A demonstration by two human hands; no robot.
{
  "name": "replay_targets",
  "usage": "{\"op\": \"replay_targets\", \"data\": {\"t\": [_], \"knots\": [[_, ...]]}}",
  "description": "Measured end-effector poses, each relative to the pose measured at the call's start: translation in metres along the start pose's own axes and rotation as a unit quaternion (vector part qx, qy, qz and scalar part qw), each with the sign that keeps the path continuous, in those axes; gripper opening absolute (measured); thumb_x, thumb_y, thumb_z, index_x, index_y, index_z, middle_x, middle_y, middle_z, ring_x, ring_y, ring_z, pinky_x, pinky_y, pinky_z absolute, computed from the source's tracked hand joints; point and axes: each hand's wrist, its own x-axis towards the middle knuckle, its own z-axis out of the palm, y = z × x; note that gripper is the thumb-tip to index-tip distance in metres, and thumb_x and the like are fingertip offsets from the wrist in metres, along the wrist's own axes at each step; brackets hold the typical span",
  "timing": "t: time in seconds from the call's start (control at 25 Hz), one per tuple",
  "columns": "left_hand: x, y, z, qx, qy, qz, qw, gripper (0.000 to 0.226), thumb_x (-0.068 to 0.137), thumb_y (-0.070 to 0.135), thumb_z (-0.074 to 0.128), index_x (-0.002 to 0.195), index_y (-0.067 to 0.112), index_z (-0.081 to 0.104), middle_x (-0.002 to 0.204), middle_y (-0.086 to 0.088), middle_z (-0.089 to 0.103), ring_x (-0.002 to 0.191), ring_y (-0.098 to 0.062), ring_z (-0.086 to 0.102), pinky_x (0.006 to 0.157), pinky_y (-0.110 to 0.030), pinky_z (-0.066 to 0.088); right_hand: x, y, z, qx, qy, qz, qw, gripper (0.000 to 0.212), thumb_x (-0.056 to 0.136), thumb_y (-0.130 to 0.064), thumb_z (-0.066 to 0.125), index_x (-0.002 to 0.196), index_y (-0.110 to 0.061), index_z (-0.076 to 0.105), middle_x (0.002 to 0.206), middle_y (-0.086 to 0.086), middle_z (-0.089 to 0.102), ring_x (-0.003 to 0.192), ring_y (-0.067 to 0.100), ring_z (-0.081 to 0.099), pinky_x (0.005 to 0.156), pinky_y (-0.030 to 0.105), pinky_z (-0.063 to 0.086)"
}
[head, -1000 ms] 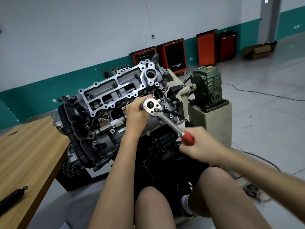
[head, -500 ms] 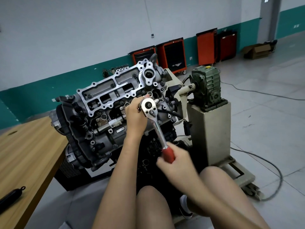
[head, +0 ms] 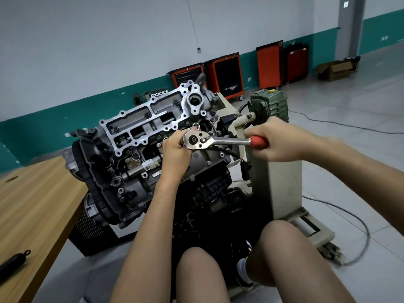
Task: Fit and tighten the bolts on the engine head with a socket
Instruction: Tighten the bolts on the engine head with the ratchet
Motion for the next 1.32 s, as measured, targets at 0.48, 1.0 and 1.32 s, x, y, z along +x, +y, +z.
{"op": "replay_targets", "data": {"t": [0.48,1.0,1.32], "knots": [[-0.002,-0.005,0.002,0.026,0.016,0.036,0.999,0.02,0.092,0.021,0.058,0.079,0.024,0.044,0.06,0.003,0.044,0.05,0.003,0.037,0.057,-0.012,0.031,-0.042,-0.132,0.144,0.487,0.156,0.183,0.84,0.018,0.066,-0.015,0.056,0.061,-0.019,0.04,0.048,-0.007,0.034,0.046,0.006,0.029,0.044,0.024,0.028],[-0.004,-0.007,0.005,0.009,0.039,-0.007,0.999,0.021,0.093,0.014,0.057,0.077,0.004,0.049,0.07,-0.001,0.062,0.053,-0.015,0.046,0.06,-0.008,0.035,-0.037,-0.042,0.067,0.221,0.068,0.087,0.969,0.033,0.074,-0.001,0.066,0.061,-0.021,0.043,0.05,-0.01,0.041,0.045,0.005,0.038,0.051,0.026,0.034],[-0.005,-0.003,0.002,0.012,0.013,0.019,1.0,0.045,0.094,0.023,0.056,0.051,0.033,0.051,0.044,0.021,0.043,0.045,0.003,0.036,0.052,-0.007,0.029,-0.042,-0.118,0.132,0.44,0.12,0.175,0.873,0.03,0.072,-0.004,0.06,0.058,-0.017,0.037,0.046,-0.01,0.034,0.045,0.004,0.028,0.045,0.024,0.028]]}}
